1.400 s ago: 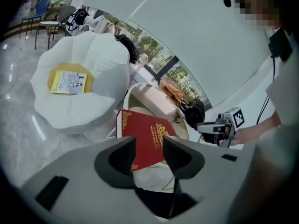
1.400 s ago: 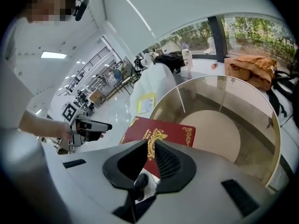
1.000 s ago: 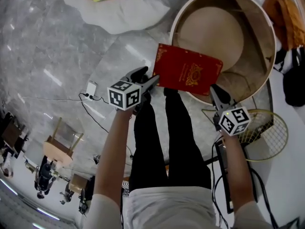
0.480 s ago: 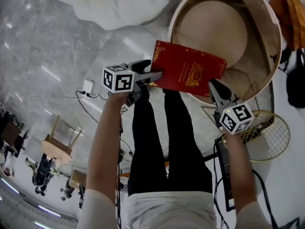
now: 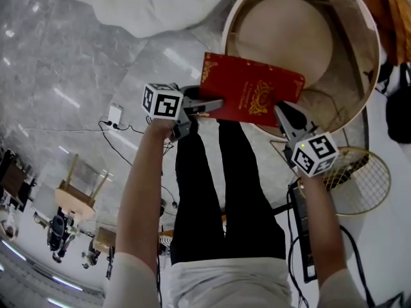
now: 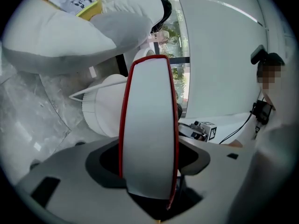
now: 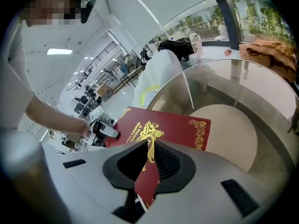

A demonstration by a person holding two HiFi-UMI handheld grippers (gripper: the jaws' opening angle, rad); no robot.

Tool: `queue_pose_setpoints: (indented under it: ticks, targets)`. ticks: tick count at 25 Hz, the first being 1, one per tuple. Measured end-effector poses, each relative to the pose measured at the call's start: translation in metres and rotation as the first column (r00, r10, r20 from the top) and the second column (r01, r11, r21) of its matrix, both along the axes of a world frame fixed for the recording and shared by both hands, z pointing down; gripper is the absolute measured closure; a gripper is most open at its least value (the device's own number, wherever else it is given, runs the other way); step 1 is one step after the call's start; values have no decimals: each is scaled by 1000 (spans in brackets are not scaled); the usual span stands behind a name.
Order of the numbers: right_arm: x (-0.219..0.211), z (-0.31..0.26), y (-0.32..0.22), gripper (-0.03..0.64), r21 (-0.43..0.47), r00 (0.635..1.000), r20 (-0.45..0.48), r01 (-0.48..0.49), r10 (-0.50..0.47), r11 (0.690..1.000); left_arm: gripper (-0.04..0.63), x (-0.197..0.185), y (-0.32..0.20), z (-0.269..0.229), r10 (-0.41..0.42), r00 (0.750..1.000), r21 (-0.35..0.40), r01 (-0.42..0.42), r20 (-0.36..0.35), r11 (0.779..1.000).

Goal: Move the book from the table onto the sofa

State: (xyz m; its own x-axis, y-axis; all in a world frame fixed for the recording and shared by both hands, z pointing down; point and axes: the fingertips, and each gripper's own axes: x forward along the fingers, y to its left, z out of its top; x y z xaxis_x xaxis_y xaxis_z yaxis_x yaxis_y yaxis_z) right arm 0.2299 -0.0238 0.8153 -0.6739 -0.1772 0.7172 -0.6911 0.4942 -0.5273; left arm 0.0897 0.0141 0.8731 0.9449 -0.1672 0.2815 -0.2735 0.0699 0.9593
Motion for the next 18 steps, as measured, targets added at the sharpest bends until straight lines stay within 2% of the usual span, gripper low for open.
queue_pose_setpoints:
  ticks: [12, 18]
  targets:
    - [-15, -28, -20, 569, 28, 998, 12, 54, -54, 998, 351, -5, 0, -49, -101, 995, 0, 101, -20, 995]
    - [-19, -43, -33, 569, 64, 996, 17, 83, -85, 994, 354, -5, -7, -65, -157, 988, 34, 157, -10, 987]
